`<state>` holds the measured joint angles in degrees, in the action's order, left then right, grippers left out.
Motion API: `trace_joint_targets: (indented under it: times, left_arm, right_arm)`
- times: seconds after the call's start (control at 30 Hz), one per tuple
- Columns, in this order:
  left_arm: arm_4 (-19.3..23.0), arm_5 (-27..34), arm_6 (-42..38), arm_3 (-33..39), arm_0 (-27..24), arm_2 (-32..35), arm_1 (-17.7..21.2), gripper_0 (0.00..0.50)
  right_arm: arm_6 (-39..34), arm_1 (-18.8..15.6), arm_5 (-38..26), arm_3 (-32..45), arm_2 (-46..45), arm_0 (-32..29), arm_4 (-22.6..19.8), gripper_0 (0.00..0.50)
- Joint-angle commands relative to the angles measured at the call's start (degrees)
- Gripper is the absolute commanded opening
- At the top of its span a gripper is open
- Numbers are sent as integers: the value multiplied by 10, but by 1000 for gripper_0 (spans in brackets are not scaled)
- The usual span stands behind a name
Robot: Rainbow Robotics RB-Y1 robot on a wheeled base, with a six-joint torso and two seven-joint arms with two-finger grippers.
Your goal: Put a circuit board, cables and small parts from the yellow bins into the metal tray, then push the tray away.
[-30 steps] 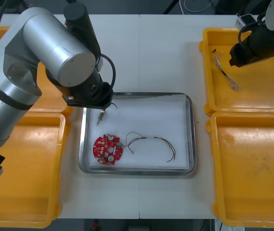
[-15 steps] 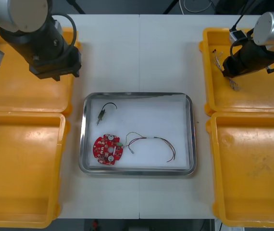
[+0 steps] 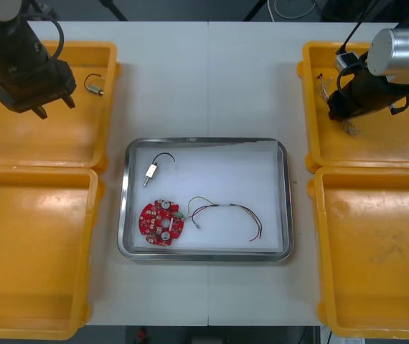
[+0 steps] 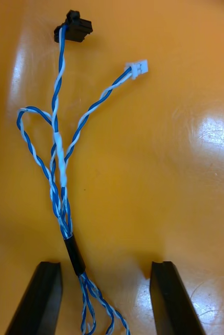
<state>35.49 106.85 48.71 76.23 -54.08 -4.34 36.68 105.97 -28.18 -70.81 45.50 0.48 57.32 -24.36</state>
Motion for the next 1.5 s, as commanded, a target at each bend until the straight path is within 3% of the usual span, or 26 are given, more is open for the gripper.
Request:
trace_joint_targets:
  times: [0.03,0.07,0.4,0.7,0.97,1.1,1.5]
  left_arm:
    - [-9,-38,-28,-54,-59,20,25,500]
    - [-9,-50,-28,-71,-64,20,25,500]
    - [-3,-162,-34,-183,-99,20,17,500]
    - [-10,-262,-39,-293,-139,20,-12,500]
    - [-21,-325,-42,-367,-166,7,-40,500]
    - [-21,-362,-53,-386,-168,-27,-53,500]
    - [-29,-437,-71,-426,-168,-62,-82,500]
  right_arm:
    - [-5,6,5,-12,11,18,-2,29]
    - [-6,6,5,-12,12,17,-3,0]
    - [-8,1,-6,17,7,17,12,0]
    - [2,-7,-177,165,-29,15,86,0]
    - [13,-7,-325,327,-65,-8,78,0]
    - [18,-14,-391,428,-65,-37,37,0]
    - [28,-65,-392,646,-22,-112,-136,0]
